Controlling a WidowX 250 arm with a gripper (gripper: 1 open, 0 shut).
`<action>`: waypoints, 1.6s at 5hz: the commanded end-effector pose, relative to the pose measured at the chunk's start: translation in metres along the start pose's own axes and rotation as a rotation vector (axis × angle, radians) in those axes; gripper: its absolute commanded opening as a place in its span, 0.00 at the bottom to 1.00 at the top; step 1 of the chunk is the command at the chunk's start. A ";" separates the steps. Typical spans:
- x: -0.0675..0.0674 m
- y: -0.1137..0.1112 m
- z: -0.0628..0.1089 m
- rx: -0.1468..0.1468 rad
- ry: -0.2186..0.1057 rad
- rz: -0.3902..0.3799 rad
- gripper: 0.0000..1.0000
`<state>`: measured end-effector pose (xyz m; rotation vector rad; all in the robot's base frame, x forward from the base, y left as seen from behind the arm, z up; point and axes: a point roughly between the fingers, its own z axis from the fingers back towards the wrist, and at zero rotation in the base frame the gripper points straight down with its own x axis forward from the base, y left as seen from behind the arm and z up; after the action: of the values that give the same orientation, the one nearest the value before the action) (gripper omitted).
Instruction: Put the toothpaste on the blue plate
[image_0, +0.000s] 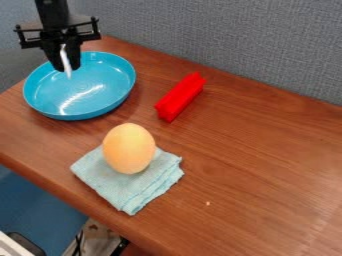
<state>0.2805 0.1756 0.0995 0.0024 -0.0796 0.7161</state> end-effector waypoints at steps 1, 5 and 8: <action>0.020 0.002 0.011 0.009 -0.082 -0.024 0.00; 0.040 -0.004 0.000 0.047 -0.147 -0.114 0.00; 0.051 -0.009 -0.007 0.072 -0.172 -0.167 0.00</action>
<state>0.3155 0.1988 0.0785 0.1111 -0.1591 0.5656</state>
